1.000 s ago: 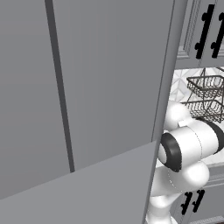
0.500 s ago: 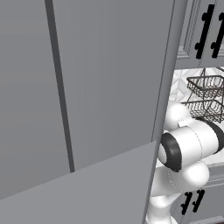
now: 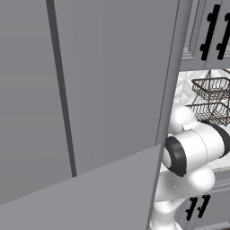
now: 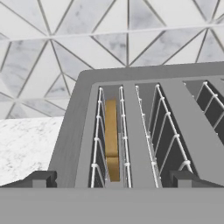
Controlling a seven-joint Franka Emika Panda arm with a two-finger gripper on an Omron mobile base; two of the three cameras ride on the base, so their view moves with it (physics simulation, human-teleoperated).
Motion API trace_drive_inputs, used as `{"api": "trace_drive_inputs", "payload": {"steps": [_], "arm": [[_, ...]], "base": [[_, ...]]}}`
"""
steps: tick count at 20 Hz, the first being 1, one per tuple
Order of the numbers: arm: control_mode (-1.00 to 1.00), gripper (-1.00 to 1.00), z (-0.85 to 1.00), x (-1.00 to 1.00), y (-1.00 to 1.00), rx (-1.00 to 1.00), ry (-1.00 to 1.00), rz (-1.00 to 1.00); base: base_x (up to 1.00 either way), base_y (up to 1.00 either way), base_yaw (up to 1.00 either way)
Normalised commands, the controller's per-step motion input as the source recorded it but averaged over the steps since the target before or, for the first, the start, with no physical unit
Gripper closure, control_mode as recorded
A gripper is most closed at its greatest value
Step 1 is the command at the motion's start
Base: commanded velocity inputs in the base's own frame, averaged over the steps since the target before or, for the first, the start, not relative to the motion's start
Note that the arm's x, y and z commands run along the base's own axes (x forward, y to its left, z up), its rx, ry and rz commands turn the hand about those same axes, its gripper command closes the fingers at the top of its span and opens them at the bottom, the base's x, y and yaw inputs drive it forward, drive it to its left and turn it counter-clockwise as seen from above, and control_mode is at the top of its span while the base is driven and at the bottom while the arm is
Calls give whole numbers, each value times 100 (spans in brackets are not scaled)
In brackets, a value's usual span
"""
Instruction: Start the toaster. Once the lever pops up, take the bread to the plate on the dining counter.
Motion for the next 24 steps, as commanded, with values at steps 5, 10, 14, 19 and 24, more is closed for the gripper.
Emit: {"api": "trace_drive_inputs", "payload": {"steps": [5, 10, 14, 19, 24], "arm": [[-100, -100, 0, 0, 0, 0, 0, 0], [-100, -100, 0, 0, 0, 0, 0, 0], [-100, -100, 0, 0, 0, 0, 0, 0], [-100, -100, 0, 0, 0, 0, 0, 0], [-100, -100, 0, 0, 0, 0, 0, 0]], "base": [[0, 0, 0], [0, 0, 0], [0, 0, 0], [0, 0, 0], [0, 0, 0]]}}
